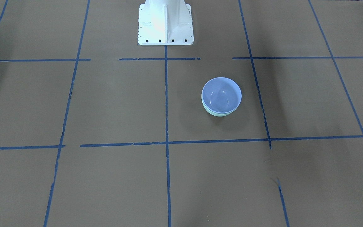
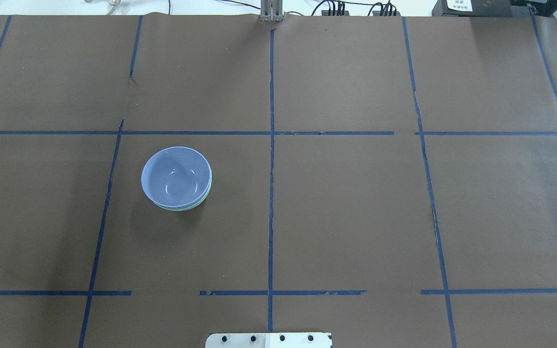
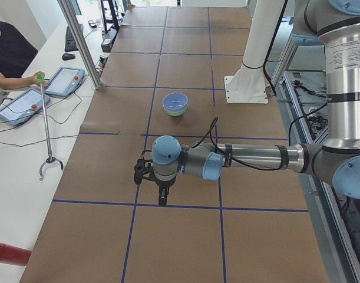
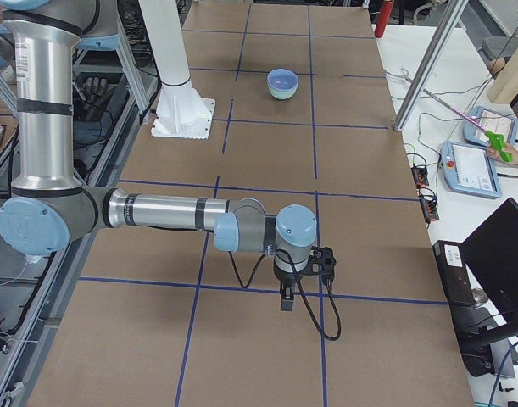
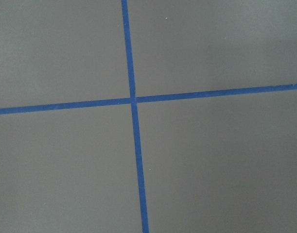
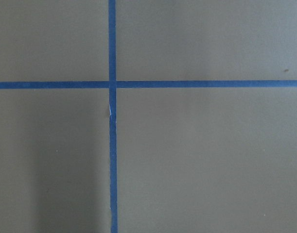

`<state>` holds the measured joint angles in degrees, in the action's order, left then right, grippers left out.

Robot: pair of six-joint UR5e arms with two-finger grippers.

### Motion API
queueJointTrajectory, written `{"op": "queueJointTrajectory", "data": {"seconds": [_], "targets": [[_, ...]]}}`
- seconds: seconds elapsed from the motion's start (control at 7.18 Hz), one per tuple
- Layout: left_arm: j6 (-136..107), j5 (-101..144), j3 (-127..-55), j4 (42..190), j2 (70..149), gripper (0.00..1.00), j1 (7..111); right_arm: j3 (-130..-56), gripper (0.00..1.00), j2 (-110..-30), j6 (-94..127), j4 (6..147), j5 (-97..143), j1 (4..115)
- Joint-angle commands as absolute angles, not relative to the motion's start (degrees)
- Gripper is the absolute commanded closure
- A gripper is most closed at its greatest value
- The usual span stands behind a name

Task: Stack blue bowl on green bowl

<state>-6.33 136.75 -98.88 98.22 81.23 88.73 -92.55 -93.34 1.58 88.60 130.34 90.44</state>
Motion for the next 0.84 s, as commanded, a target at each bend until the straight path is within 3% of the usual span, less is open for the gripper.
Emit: {"op": "queueJointTrajectory", "data": {"seconds": [0.0,0.7], "targets": [[-2.5,135.63,-98.7,93.89,81.21,0.0,90.08,-92.55,0.0,-93.34,1.58,88.59,130.43,90.44],[4.4,132.89,-98.79,86.92,81.56,0.0,93.16,-92.55,0.0,-93.34,1.58,88.59,130.43,90.44]]}}
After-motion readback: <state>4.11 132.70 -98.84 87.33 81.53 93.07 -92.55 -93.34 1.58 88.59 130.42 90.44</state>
